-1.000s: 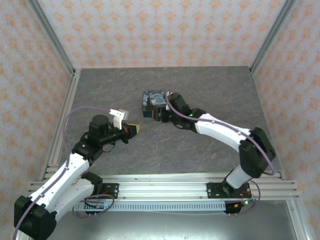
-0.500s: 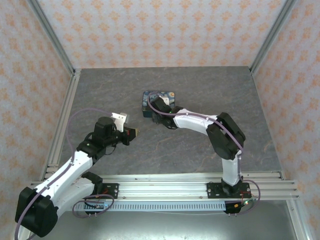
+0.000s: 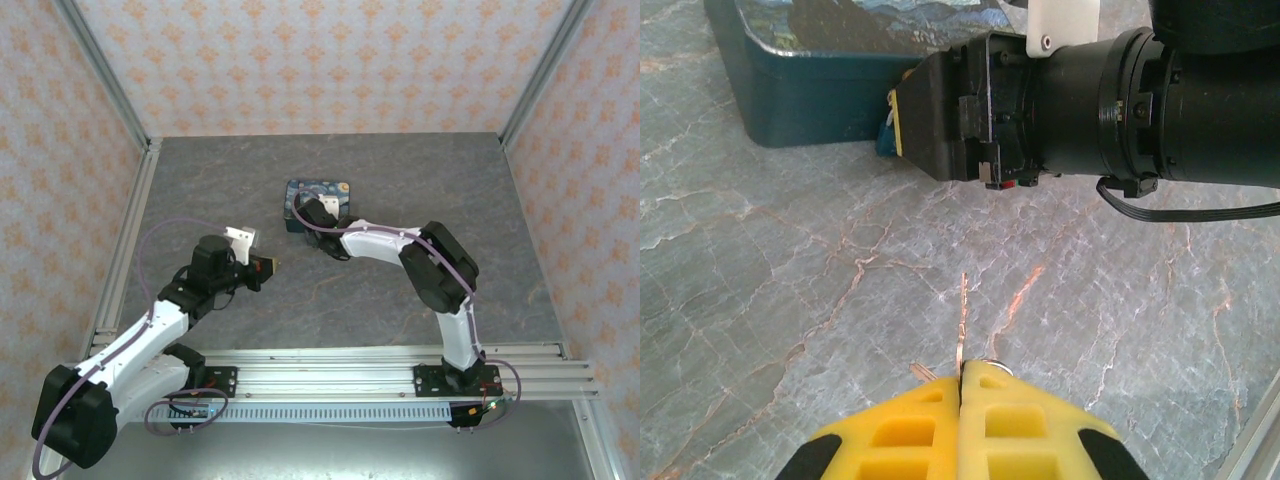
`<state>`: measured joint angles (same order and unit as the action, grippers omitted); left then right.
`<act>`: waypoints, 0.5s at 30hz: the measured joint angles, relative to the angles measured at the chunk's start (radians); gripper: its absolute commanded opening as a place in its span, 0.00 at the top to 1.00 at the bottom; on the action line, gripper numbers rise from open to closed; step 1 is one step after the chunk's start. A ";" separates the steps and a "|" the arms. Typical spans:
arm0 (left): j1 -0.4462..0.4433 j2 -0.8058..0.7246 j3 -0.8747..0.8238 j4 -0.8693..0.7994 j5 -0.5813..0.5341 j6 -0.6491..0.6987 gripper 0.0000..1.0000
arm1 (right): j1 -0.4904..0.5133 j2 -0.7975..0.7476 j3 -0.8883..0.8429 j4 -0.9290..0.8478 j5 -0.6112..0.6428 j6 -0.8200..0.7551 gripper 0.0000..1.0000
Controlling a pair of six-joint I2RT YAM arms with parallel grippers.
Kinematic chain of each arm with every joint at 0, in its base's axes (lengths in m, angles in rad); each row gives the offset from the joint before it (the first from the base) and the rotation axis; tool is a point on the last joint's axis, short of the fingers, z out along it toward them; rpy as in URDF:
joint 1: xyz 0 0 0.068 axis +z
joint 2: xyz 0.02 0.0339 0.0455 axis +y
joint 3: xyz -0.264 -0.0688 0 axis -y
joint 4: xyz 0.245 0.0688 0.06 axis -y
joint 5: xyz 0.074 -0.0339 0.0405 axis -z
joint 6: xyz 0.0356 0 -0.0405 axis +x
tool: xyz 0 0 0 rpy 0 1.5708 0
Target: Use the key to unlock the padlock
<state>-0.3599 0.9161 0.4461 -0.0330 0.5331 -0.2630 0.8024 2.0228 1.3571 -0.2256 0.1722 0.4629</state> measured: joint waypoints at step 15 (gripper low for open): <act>0.000 -0.007 -0.045 0.016 0.000 0.000 1.00 | 0.038 0.071 0.063 -0.001 0.095 0.050 0.50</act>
<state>-0.3599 0.9092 0.4007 -0.0170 0.5331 -0.2634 0.8402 2.0933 1.4204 -0.2264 0.2672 0.5133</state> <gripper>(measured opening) 0.048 0.493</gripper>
